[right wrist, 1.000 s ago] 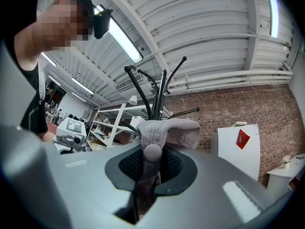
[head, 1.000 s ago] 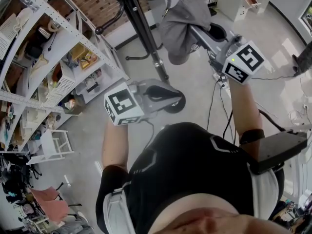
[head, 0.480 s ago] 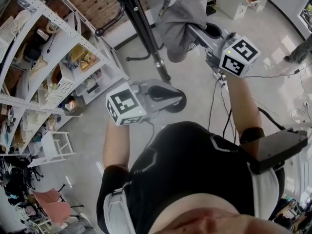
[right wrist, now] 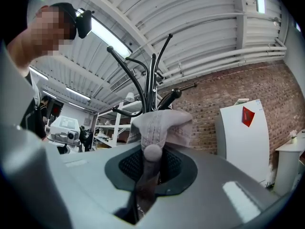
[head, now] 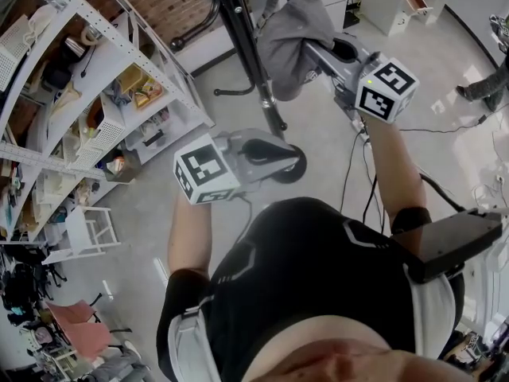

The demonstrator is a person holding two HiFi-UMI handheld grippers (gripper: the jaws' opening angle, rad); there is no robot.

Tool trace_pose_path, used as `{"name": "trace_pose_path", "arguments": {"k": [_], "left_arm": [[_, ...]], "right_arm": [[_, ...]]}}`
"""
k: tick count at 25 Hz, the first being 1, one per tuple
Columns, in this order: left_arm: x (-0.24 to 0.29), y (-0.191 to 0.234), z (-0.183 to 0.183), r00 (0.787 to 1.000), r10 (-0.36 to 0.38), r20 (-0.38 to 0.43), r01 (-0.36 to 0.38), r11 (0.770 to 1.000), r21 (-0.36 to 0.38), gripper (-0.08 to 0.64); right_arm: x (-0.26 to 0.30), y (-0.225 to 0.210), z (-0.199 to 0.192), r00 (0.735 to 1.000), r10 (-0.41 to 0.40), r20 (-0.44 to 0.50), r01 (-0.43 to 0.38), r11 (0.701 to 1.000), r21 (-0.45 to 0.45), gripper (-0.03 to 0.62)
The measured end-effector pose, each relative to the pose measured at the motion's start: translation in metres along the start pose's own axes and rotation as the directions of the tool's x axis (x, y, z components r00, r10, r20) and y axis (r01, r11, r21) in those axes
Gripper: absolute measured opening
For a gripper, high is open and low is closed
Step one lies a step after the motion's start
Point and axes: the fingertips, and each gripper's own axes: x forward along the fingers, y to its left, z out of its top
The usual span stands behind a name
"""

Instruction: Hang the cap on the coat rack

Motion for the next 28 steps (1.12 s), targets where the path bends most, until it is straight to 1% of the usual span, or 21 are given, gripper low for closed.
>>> {"name": "trace_pose_path", "arguments": {"k": [11, 18, 22, 24, 28], "left_arm": [[-0.006, -0.001, -0.006, 1.000, 0.020, 0.003, -0.020, 1.000, -0.024, 0.156], [-0.006, -0.004, -0.006, 0.999, 0.048, 0.001, -0.048, 0.998, -0.032, 0.156], [-0.005, -0.008, -0.008, 0.998, 0.064, -0.003, -0.064, 0.997, -0.039, 0.156], [-0.003, -0.011, -0.010, 0.997, 0.071, -0.003, -0.071, 0.997, -0.041, 0.156], [-0.001, -0.013, -0.011, 0.996, 0.084, -0.007, -0.084, 0.995, -0.050, 0.156]], "right_arm": [[0.011, -0.009, -0.033, 0.999, 0.002, -0.041, 0.001, 0.998, 0.061, 0.043], [0.010, -0.018, -0.049, 0.998, -0.028, -0.057, 0.032, 0.996, 0.081, 0.048], [0.008, -0.019, -0.058, 0.997, -0.038, -0.066, 0.044, 0.995, 0.090, 0.115], [0.005, -0.019, -0.062, 0.997, -0.038, -0.068, 0.045, 0.994, 0.097, 0.120], [0.004, -0.019, -0.074, 0.996, -0.036, -0.085, 0.045, 0.993, 0.110, 0.160]]}}
